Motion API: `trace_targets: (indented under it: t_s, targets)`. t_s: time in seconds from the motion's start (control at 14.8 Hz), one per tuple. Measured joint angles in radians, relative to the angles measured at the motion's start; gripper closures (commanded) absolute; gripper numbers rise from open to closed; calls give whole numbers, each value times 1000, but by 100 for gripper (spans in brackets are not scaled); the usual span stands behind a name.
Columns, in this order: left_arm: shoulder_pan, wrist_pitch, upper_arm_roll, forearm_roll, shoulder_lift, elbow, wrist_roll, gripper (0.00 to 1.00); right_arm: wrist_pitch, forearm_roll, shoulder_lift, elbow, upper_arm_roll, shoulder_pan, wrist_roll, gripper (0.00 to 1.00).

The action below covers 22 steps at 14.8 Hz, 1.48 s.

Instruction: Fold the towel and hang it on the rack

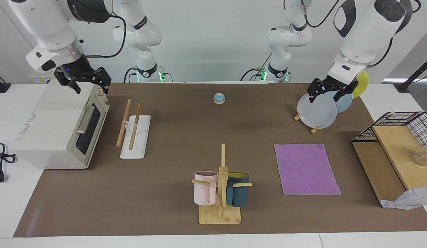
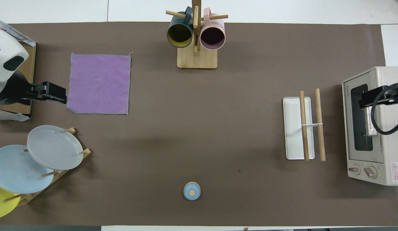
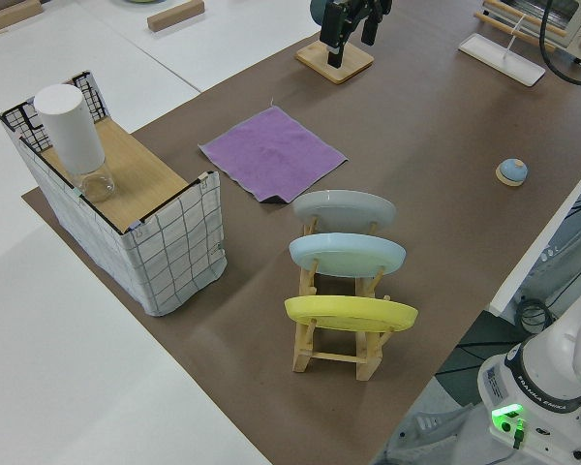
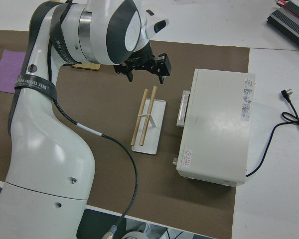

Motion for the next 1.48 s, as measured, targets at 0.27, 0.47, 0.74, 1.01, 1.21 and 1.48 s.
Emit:
trace_targets:
  t_s: [0.27, 0.47, 0.74, 1.01, 1.21, 1.48]
  targets:
    - [0, -1, 0, 0, -1, 0, 0, 0, 0, 0, 0, 0, 0, 0, 0, 0]
    - [0, -2, 1, 0, -1, 0, 0, 0, 0, 0, 0, 0, 0, 0, 0, 0]
    - [2, -13, 4, 0, -1, 0, -1, 0, 0, 0, 0, 0, 0, 0, 0, 0]
    - [19, 39, 7, 0, -8, -34, -1, 0, 0, 0, 0, 0, 0, 0, 0, 0]
    - [65, 218, 9, 0, -34, -192, 2, 0, 0, 0, 0, 0, 0, 0, 0, 0]
    - [123, 492, 10, 0, 46, -388, 6, 0, 0, 0, 0, 0, 0, 0, 0, 0]
